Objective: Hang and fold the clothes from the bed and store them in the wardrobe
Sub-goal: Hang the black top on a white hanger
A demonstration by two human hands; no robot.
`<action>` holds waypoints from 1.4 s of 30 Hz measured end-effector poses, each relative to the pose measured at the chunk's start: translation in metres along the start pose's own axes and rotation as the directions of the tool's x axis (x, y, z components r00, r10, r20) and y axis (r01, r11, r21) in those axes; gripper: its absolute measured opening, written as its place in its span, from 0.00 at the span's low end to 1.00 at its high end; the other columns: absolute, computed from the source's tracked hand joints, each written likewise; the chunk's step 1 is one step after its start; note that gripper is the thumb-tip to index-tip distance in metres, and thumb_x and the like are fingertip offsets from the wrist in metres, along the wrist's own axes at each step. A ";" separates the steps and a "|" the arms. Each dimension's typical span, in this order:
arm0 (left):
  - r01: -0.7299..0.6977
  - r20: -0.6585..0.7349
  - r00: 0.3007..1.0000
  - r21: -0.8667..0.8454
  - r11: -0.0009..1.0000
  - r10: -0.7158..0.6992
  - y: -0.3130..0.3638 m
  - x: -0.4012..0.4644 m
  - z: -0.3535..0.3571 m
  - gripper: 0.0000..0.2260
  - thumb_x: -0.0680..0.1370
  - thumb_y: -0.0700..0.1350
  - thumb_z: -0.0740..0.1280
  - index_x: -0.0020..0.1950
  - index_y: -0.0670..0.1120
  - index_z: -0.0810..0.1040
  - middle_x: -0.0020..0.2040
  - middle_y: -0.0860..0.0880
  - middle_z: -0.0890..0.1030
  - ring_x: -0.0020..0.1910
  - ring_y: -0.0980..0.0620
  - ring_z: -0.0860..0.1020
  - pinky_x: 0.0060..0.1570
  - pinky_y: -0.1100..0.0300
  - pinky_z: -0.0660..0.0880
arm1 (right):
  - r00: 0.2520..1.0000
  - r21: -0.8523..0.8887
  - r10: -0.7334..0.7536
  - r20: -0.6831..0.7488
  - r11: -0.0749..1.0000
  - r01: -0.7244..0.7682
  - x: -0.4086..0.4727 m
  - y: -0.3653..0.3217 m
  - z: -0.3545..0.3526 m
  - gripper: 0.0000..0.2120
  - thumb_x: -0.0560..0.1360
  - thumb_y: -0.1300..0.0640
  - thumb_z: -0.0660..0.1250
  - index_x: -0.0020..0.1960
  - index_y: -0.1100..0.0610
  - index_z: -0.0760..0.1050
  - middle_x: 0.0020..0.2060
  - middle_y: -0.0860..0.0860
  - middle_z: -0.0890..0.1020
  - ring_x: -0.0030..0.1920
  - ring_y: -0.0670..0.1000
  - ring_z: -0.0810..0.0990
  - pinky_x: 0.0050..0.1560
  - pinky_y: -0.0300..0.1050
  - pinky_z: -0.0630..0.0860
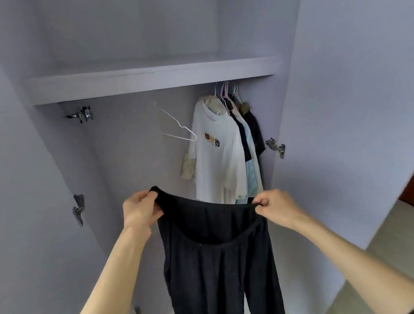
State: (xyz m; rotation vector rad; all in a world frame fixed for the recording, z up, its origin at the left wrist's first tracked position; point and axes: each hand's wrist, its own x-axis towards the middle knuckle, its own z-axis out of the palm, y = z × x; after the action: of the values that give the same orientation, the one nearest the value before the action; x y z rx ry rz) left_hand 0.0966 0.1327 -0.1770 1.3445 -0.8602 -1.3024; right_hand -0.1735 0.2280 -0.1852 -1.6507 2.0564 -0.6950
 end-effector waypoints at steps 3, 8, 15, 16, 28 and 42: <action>-0.081 -0.026 0.996 0.042 0.996 0.082 0.008 0.023 0.015 0.11 0.79 0.40 0.63 0.59 0.37 0.75 0.45 0.43 0.79 0.41 0.50 0.80 0.35 0.60 0.76 | 0.999 -0.034 -0.024 0.041 0.999 0.025 0.046 -0.003 0.006 0.06 0.74 0.61 0.65 0.42 0.55 0.80 0.37 0.51 0.83 0.39 0.49 0.80 0.38 0.33 0.71; -0.121 0.028 0.992 -0.017 0.993 0.121 0.027 0.082 0.045 0.06 0.80 0.40 0.61 0.47 0.39 0.75 0.45 0.42 0.78 0.40 0.49 0.80 0.30 0.62 0.77 | 0.991 -0.075 -0.082 0.110 0.993 0.091 0.147 -0.005 0.018 0.07 0.76 0.60 0.65 0.41 0.52 0.77 0.31 0.44 0.76 0.35 0.44 0.75 0.34 0.33 0.67; -0.191 -0.019 0.981 0.077 0.979 0.193 0.041 0.152 0.067 0.09 0.81 0.42 0.58 0.42 0.41 0.71 0.42 0.42 0.78 0.37 0.48 0.81 0.32 0.60 0.78 | 0.947 -0.104 -0.122 0.296 0.982 0.159 0.265 -0.018 0.042 0.09 0.76 0.58 0.64 0.40 0.59 0.79 0.36 0.51 0.79 0.41 0.51 0.77 0.41 0.40 0.72; -0.194 -0.014 0.980 0.094 0.976 0.196 0.047 0.157 0.070 0.09 0.81 0.41 0.58 0.42 0.41 0.70 0.40 0.42 0.77 0.36 0.47 0.81 0.31 0.60 0.78 | 0.945 -0.096 -0.114 0.307 0.984 0.150 0.276 -0.022 0.043 0.08 0.76 0.60 0.63 0.43 0.60 0.80 0.40 0.52 0.81 0.44 0.52 0.78 0.45 0.40 0.73; -0.250 -0.132 0.953 0.164 0.954 0.273 0.085 0.220 0.080 0.09 0.80 0.38 0.60 0.39 0.40 0.72 0.36 0.43 0.76 0.27 0.55 0.78 0.28 0.63 0.77 | 0.985 0.017 -0.154 0.083 0.988 0.153 0.451 -0.119 0.057 0.31 0.79 0.52 0.61 0.75 0.62 0.52 0.67 0.61 0.70 0.67 0.60 0.70 0.63 0.47 0.67; -0.185 -0.329 0.908 0.235 0.954 0.258 0.078 0.239 0.067 0.10 0.79 0.39 0.61 0.38 0.41 0.72 0.35 0.43 0.75 0.32 0.46 0.76 0.27 0.62 0.78 | 0.984 0.598 -0.156 -0.082 0.782 0.174 0.474 -0.133 0.080 0.12 0.77 0.57 0.62 0.36 0.59 0.76 0.33 0.53 0.77 0.35 0.51 0.72 0.39 0.45 0.69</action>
State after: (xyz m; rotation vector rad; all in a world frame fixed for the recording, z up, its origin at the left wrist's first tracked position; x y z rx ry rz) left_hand 0.0811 -0.1252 -0.1509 1.5304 -0.8737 -0.7768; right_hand -0.1242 -0.2686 -0.1706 -1.4360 1.4718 -1.2861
